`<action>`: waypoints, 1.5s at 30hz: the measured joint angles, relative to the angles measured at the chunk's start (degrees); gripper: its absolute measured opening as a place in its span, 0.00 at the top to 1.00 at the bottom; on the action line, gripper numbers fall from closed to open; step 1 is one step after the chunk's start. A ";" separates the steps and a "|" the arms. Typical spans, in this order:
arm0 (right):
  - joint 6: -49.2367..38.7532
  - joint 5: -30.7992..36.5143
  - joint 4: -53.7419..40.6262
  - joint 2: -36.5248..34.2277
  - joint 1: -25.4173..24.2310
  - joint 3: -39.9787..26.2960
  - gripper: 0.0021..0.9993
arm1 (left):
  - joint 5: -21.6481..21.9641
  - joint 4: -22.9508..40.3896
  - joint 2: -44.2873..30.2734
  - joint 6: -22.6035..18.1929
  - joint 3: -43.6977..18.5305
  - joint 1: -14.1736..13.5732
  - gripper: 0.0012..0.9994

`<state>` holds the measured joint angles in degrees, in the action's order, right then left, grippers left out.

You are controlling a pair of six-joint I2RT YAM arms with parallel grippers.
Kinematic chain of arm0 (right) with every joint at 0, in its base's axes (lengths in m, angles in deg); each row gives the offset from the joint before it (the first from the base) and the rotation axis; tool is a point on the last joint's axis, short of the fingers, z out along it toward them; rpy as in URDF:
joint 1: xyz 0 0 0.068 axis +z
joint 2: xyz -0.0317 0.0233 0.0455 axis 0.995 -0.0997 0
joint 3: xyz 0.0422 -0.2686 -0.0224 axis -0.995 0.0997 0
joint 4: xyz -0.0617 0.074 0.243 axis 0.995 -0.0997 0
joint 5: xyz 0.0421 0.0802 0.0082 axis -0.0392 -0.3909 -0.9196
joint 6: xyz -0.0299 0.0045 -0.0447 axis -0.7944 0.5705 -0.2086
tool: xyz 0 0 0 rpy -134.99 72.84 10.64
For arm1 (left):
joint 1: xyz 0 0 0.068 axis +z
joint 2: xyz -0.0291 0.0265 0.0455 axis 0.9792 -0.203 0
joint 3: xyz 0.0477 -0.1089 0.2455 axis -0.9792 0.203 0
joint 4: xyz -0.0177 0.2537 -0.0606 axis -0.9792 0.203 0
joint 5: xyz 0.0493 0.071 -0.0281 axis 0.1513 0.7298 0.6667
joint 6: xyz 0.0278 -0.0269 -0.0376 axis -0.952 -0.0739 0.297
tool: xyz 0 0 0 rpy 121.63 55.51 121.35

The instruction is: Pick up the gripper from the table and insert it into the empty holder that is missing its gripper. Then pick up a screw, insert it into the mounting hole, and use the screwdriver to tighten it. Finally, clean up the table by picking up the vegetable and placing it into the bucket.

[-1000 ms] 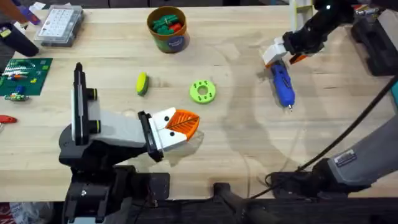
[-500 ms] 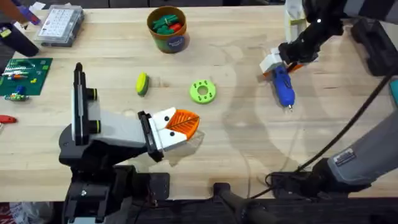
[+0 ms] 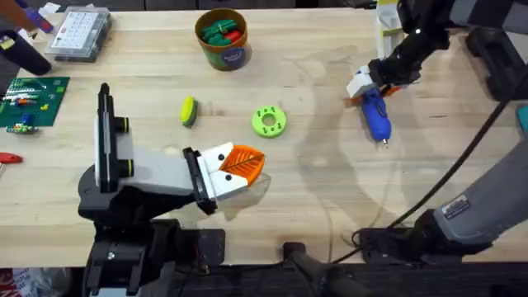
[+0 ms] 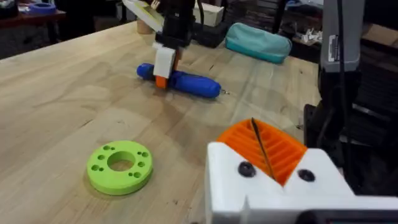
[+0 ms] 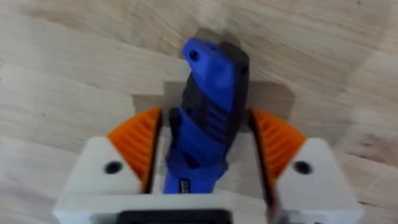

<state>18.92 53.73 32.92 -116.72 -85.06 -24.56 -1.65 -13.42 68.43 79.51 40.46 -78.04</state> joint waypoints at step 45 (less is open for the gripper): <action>0.98 -20.98 14.85 23.94 5.52 -14.52 0.98 | -0.01 0.00 0.01 0.00 0.00 0.00 1.00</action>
<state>19.89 32.76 47.77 -92.78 -79.53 -39.08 -1.66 -13.42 68.44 79.51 40.46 -78.04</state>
